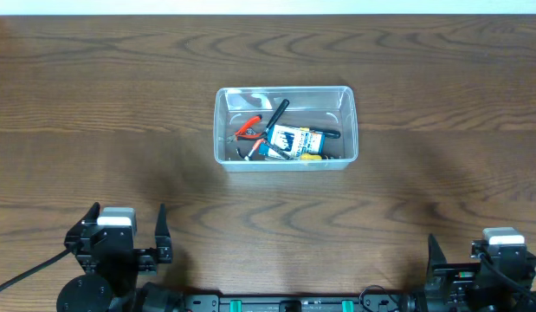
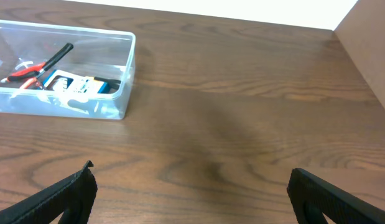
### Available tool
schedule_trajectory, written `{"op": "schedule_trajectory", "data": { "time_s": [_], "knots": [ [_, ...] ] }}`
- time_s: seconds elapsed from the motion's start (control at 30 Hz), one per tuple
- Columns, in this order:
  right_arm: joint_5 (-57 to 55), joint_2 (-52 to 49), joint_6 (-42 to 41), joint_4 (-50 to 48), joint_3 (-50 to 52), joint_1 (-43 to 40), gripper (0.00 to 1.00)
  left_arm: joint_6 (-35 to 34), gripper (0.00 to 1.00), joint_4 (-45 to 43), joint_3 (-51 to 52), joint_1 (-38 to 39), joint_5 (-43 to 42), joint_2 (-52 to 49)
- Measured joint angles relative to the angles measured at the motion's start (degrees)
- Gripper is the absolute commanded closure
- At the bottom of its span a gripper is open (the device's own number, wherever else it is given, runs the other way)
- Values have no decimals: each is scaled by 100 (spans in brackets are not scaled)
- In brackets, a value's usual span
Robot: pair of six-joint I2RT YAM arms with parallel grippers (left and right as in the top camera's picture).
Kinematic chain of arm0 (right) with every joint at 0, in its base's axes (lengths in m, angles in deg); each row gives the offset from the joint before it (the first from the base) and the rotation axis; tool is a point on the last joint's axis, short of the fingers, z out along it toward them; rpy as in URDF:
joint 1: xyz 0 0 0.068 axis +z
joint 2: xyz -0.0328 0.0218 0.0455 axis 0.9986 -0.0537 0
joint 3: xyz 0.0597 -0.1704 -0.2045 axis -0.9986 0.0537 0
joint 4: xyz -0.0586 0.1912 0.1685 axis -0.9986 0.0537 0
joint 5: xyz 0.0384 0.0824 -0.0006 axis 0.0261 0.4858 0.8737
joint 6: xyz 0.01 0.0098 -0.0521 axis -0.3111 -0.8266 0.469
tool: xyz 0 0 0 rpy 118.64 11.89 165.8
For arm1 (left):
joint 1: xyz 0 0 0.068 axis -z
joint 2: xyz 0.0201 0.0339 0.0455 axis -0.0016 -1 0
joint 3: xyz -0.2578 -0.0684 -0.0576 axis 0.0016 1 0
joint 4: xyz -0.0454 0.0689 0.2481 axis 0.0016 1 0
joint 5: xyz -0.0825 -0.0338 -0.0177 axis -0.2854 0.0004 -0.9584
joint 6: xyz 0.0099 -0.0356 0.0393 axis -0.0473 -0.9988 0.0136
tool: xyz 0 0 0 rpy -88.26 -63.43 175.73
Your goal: Pack container
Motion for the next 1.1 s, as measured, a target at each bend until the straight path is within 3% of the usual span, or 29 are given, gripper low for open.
{"op": "schedule_trajectory", "data": {
  "time_s": [0.73, 0.9, 1.1],
  "knots": [
    [190, 4, 81, -267, 181, 0, 1, -83, 2, 0, 0, 0, 61, 0],
    [522, 22, 330, -1982, 1327, 2, 1, -83, 2, 7, 20, 2, 63, 0],
    [647, -33, 483, -5574, 3571, 13, 1, -83, 2, 11, 52, 2, 63, 0]
  ]
}}
